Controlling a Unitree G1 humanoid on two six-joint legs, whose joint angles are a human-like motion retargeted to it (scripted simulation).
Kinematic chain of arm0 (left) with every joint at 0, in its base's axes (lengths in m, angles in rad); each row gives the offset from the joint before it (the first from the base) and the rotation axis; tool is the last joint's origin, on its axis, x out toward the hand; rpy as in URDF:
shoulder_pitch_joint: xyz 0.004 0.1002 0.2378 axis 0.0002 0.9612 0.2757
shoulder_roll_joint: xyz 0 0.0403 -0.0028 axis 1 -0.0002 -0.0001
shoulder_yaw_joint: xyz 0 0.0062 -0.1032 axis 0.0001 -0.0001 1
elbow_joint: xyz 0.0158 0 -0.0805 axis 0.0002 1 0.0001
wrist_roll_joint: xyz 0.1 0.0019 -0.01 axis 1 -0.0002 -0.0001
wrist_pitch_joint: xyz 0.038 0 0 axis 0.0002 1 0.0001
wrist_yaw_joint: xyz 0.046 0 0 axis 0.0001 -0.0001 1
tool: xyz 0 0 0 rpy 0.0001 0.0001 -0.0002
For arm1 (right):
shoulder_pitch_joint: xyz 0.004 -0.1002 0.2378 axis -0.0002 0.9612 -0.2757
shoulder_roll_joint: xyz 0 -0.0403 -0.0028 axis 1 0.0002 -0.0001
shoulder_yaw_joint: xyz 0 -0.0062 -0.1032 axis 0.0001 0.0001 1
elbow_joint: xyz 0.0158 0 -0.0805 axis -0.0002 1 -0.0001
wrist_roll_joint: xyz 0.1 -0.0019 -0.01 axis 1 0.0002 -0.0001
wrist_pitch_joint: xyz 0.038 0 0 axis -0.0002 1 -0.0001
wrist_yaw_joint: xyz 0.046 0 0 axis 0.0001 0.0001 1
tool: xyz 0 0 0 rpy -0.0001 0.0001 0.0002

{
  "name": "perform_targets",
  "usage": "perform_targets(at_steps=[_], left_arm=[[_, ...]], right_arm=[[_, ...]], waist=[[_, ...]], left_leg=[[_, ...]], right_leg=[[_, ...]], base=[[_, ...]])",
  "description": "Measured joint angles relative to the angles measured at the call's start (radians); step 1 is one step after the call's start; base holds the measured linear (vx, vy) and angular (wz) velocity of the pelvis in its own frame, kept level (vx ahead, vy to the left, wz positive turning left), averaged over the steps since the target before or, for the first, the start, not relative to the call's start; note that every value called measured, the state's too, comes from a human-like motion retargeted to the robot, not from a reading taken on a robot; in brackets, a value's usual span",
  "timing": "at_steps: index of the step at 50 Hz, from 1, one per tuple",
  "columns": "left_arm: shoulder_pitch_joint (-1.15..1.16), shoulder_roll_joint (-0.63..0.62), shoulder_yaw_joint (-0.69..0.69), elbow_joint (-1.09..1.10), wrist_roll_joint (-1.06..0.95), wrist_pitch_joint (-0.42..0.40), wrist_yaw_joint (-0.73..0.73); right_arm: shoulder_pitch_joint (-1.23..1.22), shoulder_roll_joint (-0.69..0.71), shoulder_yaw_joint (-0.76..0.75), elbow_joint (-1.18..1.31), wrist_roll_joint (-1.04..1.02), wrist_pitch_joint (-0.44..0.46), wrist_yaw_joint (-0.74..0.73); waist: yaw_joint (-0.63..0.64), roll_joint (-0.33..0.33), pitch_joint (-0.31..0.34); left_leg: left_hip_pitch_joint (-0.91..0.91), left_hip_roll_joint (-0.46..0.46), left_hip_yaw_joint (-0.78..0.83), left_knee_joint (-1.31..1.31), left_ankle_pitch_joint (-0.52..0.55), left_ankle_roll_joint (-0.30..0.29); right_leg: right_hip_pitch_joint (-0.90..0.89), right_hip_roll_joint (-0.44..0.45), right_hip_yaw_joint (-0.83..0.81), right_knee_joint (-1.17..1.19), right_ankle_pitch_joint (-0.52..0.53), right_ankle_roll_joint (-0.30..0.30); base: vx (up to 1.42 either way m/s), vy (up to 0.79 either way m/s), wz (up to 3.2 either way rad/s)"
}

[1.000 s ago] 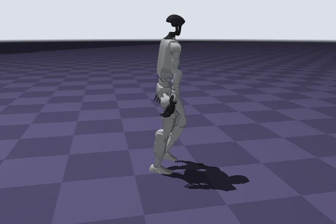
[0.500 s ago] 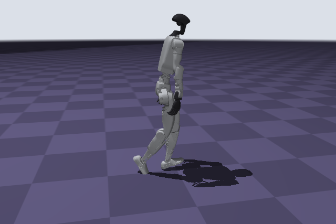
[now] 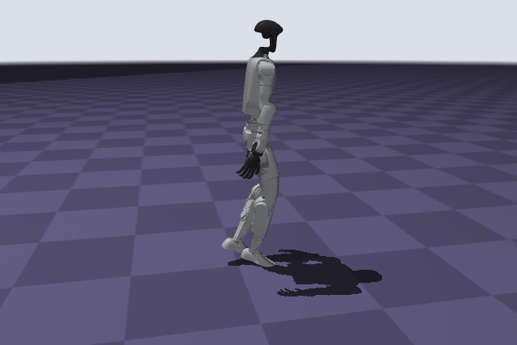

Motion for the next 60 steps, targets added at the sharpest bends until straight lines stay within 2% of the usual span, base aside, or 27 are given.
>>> perform_targets(at_steps=[2,5,7,8,10,13,15,17,20,22,24,27,28,30,33,37,40,42,45,47,49,50,52,55,57,58,60], left_arm=[[0.026,-0.002,0.048,0.062,-0.012,0.017,-0.032],[0.063,0.013,0.099,0.158,-0.04,0.055,-0.093],[0.082,0.015,0.117,0.219,-0.051,0.081,-0.097],[0.087,0.012,0.122,0.243,-0.052,0.093,-0.094],[0.102,0.007,0.126,0.266,-0.046,0.113,-0.093],[0.12,-0.005,0.107,0.243,0.006,0.136,-0.115],[0.136,-0.008,0.02,0.203,0.073,0.148,-0.137],[0.15,0.009,-0.128,0.15,0.192,0.111,-0.156],[0.162,0.041,-0.262,0.082,0.392,0.059,-0.104],[0.164,0.042,-0.274,0.073,0.426,0.065,-0.098],[0.158,0.031,-0.232,0.083,0.391,0.084,-0.129],[0.136,0.012,-0.137,0.104,0.29,0.12,-0.221],[0.125,0.007,-0.106,0.108,0.257,0.13,-0.255],[0.112,0.004,-0.058,0.115,0.201,0.142,-0.291],[0.098,0.015,-0.051,0.112,0.164,0.143,-0.269],[0.071,0.036,-0.102,0.078,0.173,0.123,-0.208],[0.051,0.052,-0.134,0.027,0.176,0.092,-0.191],[0.042,0.067,-0.143,-0.006,0.155,0.065,-0.185],[0.032,0.082,-0.138,-0.033,0.107,0.033,-0.161],[0.031,0.076,-0.101,-0.042,0.086,0.043,-0.145],[0.028,0.056,-0.061,-0.055,0.068,0.064,-0.13],[0.03,0.046,-0.052,-0.063,0.058,0.073,-0.12],[0.04,0.048,-0.075,-0.078,0.081,0.081,-0.104],[0.05,0.082,-0.161,-0.109,0.206,0.094,-0.127],[0.062,0.101,-0.195,-0.124,0.283,0.104,-0.139],[0.067,0.105,-0.203,-0.132,0.314,0.11,-0.146],[0.087,0.1,-0.195,-0.131,0.323,0.122,-0.148]], right_arm=[[-0.01,0.018,-0.013,-0.022,0.016,-0.012,-0.03],[-0.022,0.052,-0.005,-0.079,0.034,-0.036,-0.023],[-0.026,0.067,0.009,-0.122,0.039,-0.05,-0.005],[-0.029,0.068,0.012,-0.144,0.036,-0.055,0.001],[-0.038,0.077,0.028,-0.184,0.026,-0.065,0.003],[-0.049,0.082,0.053,-0.237,0.009,-0.079,0.001],[-0.054,0.079,0.067,-0.26,-0.002,-0.079,-0.001],[-0.055,0.072,0.071,-0.269,-0.014,-0.07,-0.009],[-0.05,0.06,0.072,-0.248,-0.011,-0.063,-0.025],[-0.042,0.05,0.062,-0.217,-0.012,-0.054,-0.025],[-0.033,0.045,0.057,-0.188,-0.018,-0.043,-0.018],[-0.024,0.035,0.059,-0.144,-0.03,-0.031,-0.006],[-0.023,0.032,0.072,-0.133,-0.033,-0.025,0.0],[-0.012,0.027,0.102,-0.124,-0.065,-0.007,0.02],[0.013,0.028,0.113,-0.124,-0.148,0.028,0.014],[0.055,0.031,0.082,-0.111,-0.161,0.04,-0.018],[0.077,0.027,0.048,-0.088,-0.124,0.043,0.023],[0.081,0.021,0.032,-0.066,-0.101,0.055,0.073],[0.08,0.012,0.012,-0.028,-0.081,0.071,0.138],[0.073,0.009,0.0,-0.007,-0.085,0.083,0.158],[0.05,0.003,-0.017,0.005,-0.092,0.09,0.154],[0.04,-0.001,-0.024,0.006,-0.092,0.09,0.145],[0.028,-0.004,-0.019,-0.004,-0.076,0.064,0.116],[0.002,-0.007,0.001,-0.022,-0.035,-0.001,0.066],[-0.016,0.0,-0.001,-0.036,-0.022,-0.017,0.038],[-0.026,0.008,-0.006,-0.041,-0.012,-0.021,0.023],[-0.041,0.029,-0.005,-0.05,0.005,-0.027,0.018]], waist=[[0.026,0.013,-0.01],[0.036,0.026,-0.024],[0.022,0.048,-0.044],[0.008,0.062,-0.054],[0.014,0.104,-0.061],[0.042,0.175,-0.055],[0.044,0.206,-0.053],[0.046,0.221,-0.055],[0.067,0.233,-0.061],[0.081,0.204,-0.067],[0.093,0.178,-0.066],[0.104,0.154,-0.057],[0.102,0.146,-0.055],[0.086,0.131,-0.054],[0.037,0.121,-0.058],[-0.024,0.096,-0.068],[-0.056,0.046,-0.059],[-0.038,0.016,-0.047],[-0.001,-0.009,-0.037],[0.016,-0.019,-0.039],[0.025,-0.027,-0.014],[0.031,-0.025,-0.001],[0.021,-0.014,0.006],[0.002,0.016,0.005],[0.016,0.034,0.004],[0.028,0.045,0.001],[0.06,0.057,-0.011]], left_leg=[[-0.045,0.052,0.04,0.123,0.095,0.0],[-0.087,0.114,0.094,0.175,0.12,0.0],[-0.112,0.075,0.071,0.047,0.169,-0.008],[-0.122,0.038,0.037,-0.056,0.218,-0.033],[-0.107,0.031,-0.045,-0.259,0.3,-0.16],[-0.073,0.071,-0.132,-0.464,0.285,-0.328],[-0.069,0.074,-0.229,-0.513,0.274,-0.366],[-0.066,0.058,-0.265,-0.506,0.303,-0.324],[-0.058,0.072,-0.187,-0.473,0.423,-0.253],[-0.08,0.025,-0.261,-0.392,0.37,-0.152],[-0.091,-0.001,-0.243,-0.308,0.305,-0.074],[-0.061,-0.024,-0.234,-0.263,0.248,-0.009],[-0.049,-0.031,-0.24,-0.265,0.239,-0.002],[-0.021,-0.035,-0.25,-0.277,0.23,0.0],[0.021,-0.039,-0.279,-0.308,0.23,0.0],[0.069,-0.06,-0.328,-0.341,0.218,0.0],[0.118,-0.11,-0.361,-0.352,0.19,0.0],[0.168,-0.129,-0.347,-0.364,0.164,0.0],[0.231,-0.13,-0.317,-0.352,0.126,0.0],[0.243,-0.109,-0.248,-0.284,0.137,0.0],[0.221,-0.073,-0.178,-0.145,0.22,0.0],[0.191,-0.058,-0.161,-0.059,0.28,0.0],[0.087,-0.031,-0.157,0.154,0.299,0.0],[-0.061,0.115,-0.127,0.433,0.081,0.0],[-0.103,0.205,-0.059,0.46,-0.009,0.0],[-0.127,0.218,-0.025,0.438,-0.024,0.0],[-0.176,0.17,0.034,0.323,-0.031,0.0]], right_leg=[[0.025,0.018,0.01,-0.001,0.016,-0.005],[0.042,0.044,0.043,0.015,0.04,0.001],[0.046,0.034,0.005,0.025,0.049,0.023],[0.034,0.024,-0.015,0.051,0.043,0.04],[0.031,0.064,-0.026,0.097,0.02,0.05],[0.063,0.123,-0.08,0.169,-0.048,0.062],[0.075,0.147,-0.089,0.226,-0.099,0.086],[0.083,0.144,-0.092,0.278,-0.142,0.118],[0.105,0.136,-0.102,0.347,-0.182,0.148],[0.107,0.088,-0.094,0.406,-0.17,0.181],[0.106,0.032,-0.109,0.484,-0.107,0.208],[0.071,-0.076,-0.137,0.655,0.079,0.239],[0.045,-0.103,-0.134,0.707,0.144,0.239],[-0.005,-0.129,-0.126,0.771,0.207,0.231],[-0.051,-0.132,-0.154,0.703,0.097,0.206],[-0.085,-0.076,-0.174,0.328,-0.001,0.169],[-0.113,-0.032,-0.062,0.039,-0.088,0.149],[-0.111,-0.027,-0.014,-0.061,-0.133,0.121],[-0.08,-0.019,-0.025,-0.099,-0.092,0.023],[-0.045,-0.009,-0.054,-0.081,-0.164,0.012],[-0.028,-0.006,0.045,-0.048,-0.186,0.026],[-0.005,-0.01,0.038,-0.043,-0.205,0.03],[0.05,-0.012,-0.012,-0.073,-0.232,0.036],[0.093,0.033,-0.007,-0.114,-0.258,0.027],[0.128,0.053,-0.02,-0.139,-0.273,0.036],[0.138,0.063,-0.018,-0.155,-0.271,0.044],[0.154,0.054,-0.011,-0.184,-0.253,0.08]], base=[[0.44,0.06,-0.45],[0.34,0.14,-0.07],[0.22,0.33,0.61],[0.19,0.3,0.66],[0.34,0.11,0.02],[0.5,0.03,-0.42],[0.4,0.05,-0.01],[0.46,0.07,0.14],[0.53,0.08,0.03],[0.57,0.1,-0.01],[0.48,0.05,-0.1],[0.53,0.04,-0.25],[0.48,-0.05,-0.28],[0.48,-0.1,-0.14],[0.47,-0.14,0.29],[0.49,-0.23,0.57],[0.44,-0.26,0.33],[0.46,-0.27,-0.48],[0.67,-0.37,-0.66],[0.72,-0.39,-0.52],[0.53,-0.29,-0.35],[0.46,-0.11,-0.14],[0.47,-0.08,0.25],[0.49,-0.31,0.35],[0.47,0.16,0.14],[0.26,0.6,0.13],[0.12,0.91,0.21]])
